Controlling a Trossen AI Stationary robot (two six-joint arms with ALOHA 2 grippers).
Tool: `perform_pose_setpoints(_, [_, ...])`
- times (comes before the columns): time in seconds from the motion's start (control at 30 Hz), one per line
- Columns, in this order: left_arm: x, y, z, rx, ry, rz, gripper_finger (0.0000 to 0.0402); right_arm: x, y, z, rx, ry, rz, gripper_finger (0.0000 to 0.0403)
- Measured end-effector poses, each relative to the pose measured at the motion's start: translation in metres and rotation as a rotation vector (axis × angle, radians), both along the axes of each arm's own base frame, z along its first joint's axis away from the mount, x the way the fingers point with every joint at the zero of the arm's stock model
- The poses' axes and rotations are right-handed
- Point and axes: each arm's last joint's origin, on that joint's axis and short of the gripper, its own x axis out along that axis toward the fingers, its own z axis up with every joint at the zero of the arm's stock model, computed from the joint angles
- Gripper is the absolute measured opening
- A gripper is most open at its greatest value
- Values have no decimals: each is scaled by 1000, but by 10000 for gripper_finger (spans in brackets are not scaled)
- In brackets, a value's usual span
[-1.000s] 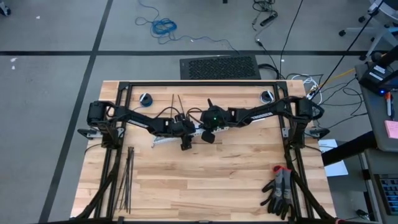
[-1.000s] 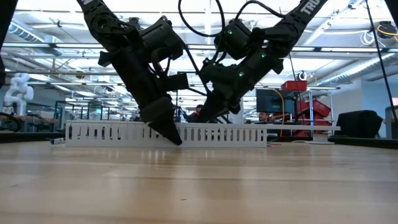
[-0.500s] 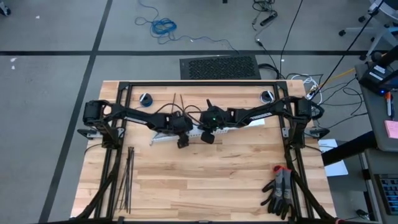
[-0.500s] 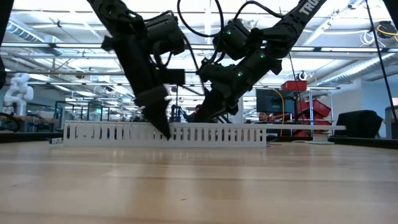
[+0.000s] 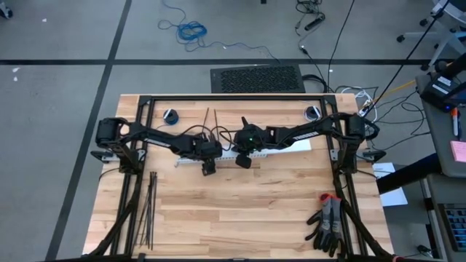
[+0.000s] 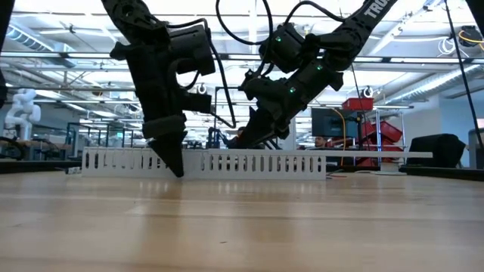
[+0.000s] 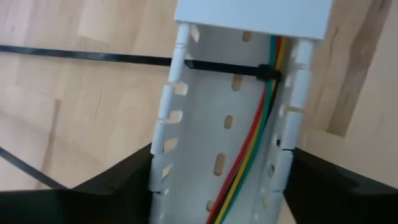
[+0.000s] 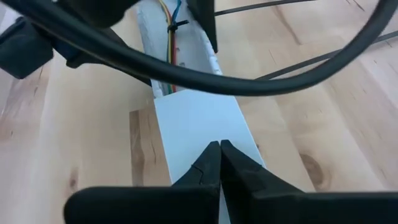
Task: Ziptie cables
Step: Close the white cable duct
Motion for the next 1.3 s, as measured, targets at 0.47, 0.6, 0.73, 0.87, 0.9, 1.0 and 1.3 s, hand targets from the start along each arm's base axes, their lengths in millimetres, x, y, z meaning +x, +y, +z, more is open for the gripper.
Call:
perform_pose_setpoints(0.47, [3,-6,-6,16,-104,-11,210,13,2,-10,47,-120,16,0])
perform_pose_setpoints(0.6, [3,-6,-5,19,-109,-17,209,15,1,-16,55,-126,8,0])
perform_pose_setpoints(0.73, [4,-6,-5,21,-118,-22,208,14,5,-2,4,-152,23,0])
perform_pose_setpoints(0.87, [6,-5,-5,21,-135,-15,208,7,10,21,-22,-174,67,0])
perform_pose_setpoints(0.9, [6,-5,-5,21,-134,-15,207,5,10,29,-27,-187,75,0])
perform_pose_setpoints(1.0, [6,-5,-5,24,-132,-16,207,0,10,42,-46,-176,69,0])
perform_pose_setpoints(1.3, [7,-5,-4,33,-138,-34,207,5,2,10,-21,-104,43,0])
